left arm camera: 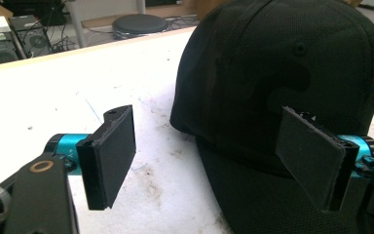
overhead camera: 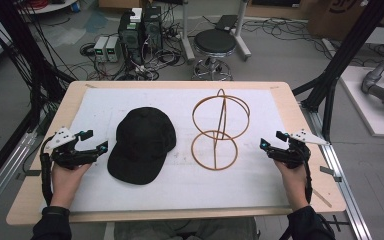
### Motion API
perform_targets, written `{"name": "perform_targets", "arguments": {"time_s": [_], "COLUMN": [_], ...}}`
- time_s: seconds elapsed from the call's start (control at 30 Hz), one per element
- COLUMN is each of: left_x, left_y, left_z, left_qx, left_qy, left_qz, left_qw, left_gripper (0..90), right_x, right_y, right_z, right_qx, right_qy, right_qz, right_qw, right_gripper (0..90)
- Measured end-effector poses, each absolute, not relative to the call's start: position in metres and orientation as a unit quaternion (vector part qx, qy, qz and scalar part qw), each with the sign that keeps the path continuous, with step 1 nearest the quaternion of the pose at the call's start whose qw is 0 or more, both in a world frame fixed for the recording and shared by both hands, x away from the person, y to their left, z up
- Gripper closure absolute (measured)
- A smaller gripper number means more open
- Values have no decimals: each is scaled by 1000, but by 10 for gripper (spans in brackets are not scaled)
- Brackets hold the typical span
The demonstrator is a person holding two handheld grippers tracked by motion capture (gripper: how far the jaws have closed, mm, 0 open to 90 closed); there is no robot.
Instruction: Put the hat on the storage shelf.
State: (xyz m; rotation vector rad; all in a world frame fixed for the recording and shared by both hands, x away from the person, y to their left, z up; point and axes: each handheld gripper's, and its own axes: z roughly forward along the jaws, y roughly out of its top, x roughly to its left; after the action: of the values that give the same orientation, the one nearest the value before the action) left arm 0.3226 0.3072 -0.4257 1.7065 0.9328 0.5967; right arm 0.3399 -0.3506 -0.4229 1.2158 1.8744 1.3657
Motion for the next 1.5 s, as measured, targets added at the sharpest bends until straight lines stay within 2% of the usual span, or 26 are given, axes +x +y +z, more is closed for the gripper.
{"name": "perform_targets", "arguments": {"time_s": [0.43, 0.87, 1.13, 1.5], "left_x": [326, 329, 331, 332], "left_y": [307, 302, 303, 305], "left_z": [-426, -425, -426, -427], "left_qx": [704, 704, 707, 705], "left_qy": [392, 382, 385, 389], "left_qz": [234, 224, 226, 226], "left_qw": [544, 555, 549, 549], "left_gripper": [233, 236, 236, 236], "right_x": [332, 326, 317, 292], "right_y": [-351, -343, -326, -278], "right_z": [-419, -418, -415, -410], "right_qx": [426, 396, 362, 296], "right_qy": [695, 712, 727, 754], "right_qz": [513, 521, 532, 545], "right_qw": [269, 254, 238, 216], "right_gripper": [279, 321, 331, 354]}}
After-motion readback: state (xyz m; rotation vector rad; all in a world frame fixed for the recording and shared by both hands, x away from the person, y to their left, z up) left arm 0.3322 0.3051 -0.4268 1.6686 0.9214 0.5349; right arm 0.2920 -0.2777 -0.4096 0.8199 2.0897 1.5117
